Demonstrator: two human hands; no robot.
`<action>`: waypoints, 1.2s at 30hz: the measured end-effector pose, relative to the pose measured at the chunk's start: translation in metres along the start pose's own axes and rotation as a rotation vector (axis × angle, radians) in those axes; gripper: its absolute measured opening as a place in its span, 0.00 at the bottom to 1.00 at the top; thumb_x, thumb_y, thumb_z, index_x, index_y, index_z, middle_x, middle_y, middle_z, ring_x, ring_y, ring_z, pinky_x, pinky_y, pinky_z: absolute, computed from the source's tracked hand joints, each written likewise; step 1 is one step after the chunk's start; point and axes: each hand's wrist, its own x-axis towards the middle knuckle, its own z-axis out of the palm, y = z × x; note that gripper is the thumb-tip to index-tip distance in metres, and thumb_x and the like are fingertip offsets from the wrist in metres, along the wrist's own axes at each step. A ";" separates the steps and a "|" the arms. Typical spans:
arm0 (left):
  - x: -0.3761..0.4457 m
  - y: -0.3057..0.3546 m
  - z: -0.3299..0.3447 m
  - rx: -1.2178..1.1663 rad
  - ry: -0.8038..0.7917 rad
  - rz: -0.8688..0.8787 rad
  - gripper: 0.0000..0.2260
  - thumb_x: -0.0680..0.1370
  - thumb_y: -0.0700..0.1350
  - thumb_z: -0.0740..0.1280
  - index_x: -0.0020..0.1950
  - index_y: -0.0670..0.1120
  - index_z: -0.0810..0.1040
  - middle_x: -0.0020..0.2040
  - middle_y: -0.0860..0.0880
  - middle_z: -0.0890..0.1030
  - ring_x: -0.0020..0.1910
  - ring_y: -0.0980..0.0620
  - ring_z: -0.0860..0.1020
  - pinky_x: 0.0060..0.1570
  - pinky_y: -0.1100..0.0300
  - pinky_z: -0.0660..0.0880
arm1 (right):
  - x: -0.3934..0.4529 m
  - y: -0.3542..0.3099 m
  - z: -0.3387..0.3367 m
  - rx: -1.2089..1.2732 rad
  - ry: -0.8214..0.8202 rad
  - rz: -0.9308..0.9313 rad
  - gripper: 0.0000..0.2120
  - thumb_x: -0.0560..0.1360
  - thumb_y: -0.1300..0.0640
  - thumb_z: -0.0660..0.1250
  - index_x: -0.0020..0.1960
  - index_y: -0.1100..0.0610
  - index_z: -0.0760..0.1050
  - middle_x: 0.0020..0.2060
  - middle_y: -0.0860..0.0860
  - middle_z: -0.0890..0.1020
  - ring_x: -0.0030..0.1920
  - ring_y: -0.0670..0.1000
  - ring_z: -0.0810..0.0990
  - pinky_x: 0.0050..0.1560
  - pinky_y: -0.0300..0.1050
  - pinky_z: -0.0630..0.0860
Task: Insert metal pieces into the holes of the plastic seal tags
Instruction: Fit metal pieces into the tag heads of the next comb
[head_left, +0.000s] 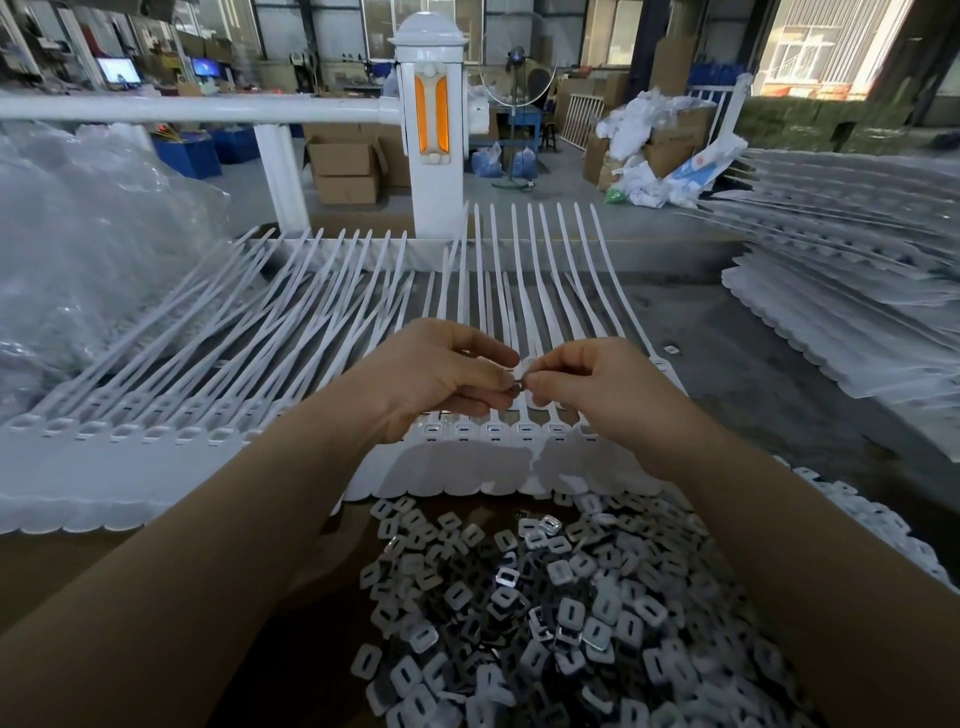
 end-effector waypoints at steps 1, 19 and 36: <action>0.000 0.000 0.000 0.010 0.008 0.009 0.10 0.73 0.34 0.73 0.53 0.41 0.81 0.42 0.41 0.86 0.37 0.52 0.85 0.32 0.67 0.78 | 0.000 0.000 0.000 0.012 -0.005 0.016 0.03 0.76 0.53 0.69 0.43 0.49 0.81 0.34 0.43 0.83 0.28 0.34 0.76 0.35 0.36 0.69; -0.001 0.001 0.002 0.016 -0.018 0.068 0.11 0.73 0.35 0.73 0.55 0.43 0.80 0.46 0.41 0.86 0.42 0.48 0.85 0.42 0.61 0.82 | 0.002 0.001 -0.003 0.016 -0.049 0.044 0.05 0.75 0.52 0.68 0.42 0.50 0.81 0.31 0.41 0.82 0.34 0.43 0.75 0.37 0.40 0.71; 0.002 -0.026 0.028 0.847 -0.034 0.339 0.11 0.76 0.58 0.69 0.56 0.58 0.79 0.58 0.54 0.72 0.61 0.53 0.69 0.64 0.49 0.68 | 0.008 0.004 -0.032 -0.380 -0.050 0.320 0.09 0.70 0.60 0.70 0.48 0.63 0.82 0.39 0.58 0.81 0.34 0.52 0.73 0.33 0.41 0.68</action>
